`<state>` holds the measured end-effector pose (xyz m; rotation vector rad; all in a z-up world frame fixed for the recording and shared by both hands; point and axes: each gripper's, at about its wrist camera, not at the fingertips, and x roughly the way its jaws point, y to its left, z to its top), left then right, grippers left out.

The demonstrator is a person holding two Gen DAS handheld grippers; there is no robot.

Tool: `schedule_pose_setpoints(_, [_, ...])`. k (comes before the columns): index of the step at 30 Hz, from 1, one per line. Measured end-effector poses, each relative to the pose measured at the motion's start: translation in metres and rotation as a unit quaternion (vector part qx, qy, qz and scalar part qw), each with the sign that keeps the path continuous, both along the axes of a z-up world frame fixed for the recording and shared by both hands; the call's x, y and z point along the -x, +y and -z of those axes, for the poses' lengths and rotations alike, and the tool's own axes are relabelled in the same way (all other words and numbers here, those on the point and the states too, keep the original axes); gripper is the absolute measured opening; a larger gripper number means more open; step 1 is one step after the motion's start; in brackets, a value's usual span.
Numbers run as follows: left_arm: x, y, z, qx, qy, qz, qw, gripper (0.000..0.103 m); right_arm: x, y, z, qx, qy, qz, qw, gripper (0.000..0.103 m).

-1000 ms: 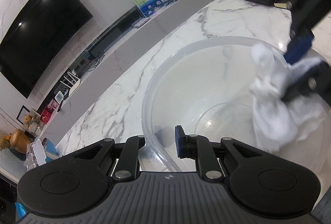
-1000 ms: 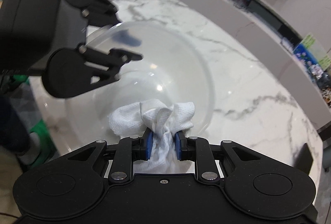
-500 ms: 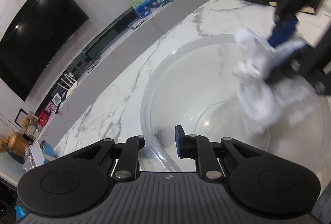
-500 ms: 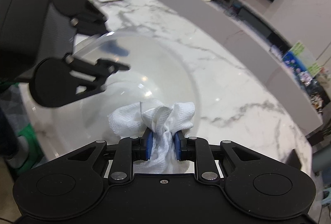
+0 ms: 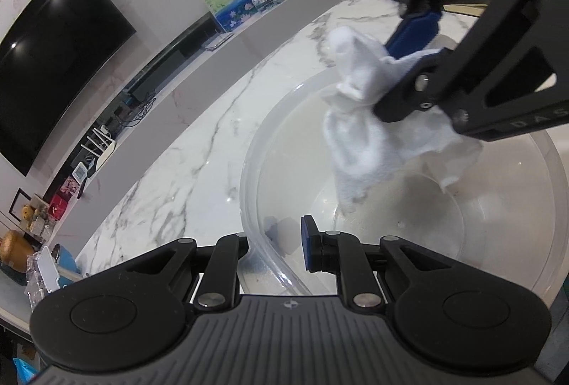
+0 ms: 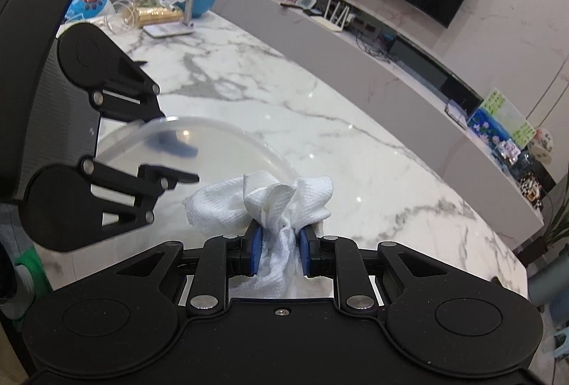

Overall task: Clean bowl
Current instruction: 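Rub the cloth around the inner wall with the right tool while the left tool holds the rim, then wipe the cloth down into the bowl bottom with the right tool while the left tool holds the rim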

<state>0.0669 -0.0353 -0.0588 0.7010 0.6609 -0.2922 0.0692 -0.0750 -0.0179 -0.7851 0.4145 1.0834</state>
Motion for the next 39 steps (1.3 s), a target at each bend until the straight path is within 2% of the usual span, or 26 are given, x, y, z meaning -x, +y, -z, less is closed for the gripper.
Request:
schedule_pose_setpoints(19, [0.007, 0.0, 0.004, 0.005, 0.013, 0.021, 0.9997, 0.015, 0.021, 0.003, -0.001, -0.015, -0.003, -0.071, 0.997, 0.018])
schedule_pose_setpoints(29, [0.001, 0.002, 0.004, 0.01, 0.024, 0.013, 0.9996, 0.016, 0.011, 0.001, -0.003, 0.0, 0.007, -0.027, 1.0, 0.018])
schedule_pose_setpoints(39, [-0.003, 0.007, 0.003, 0.008, 0.03, 0.002, 0.9995, 0.017, 0.008, -0.003, 0.005, 0.059, 0.019, 0.004, 0.998, 0.018])
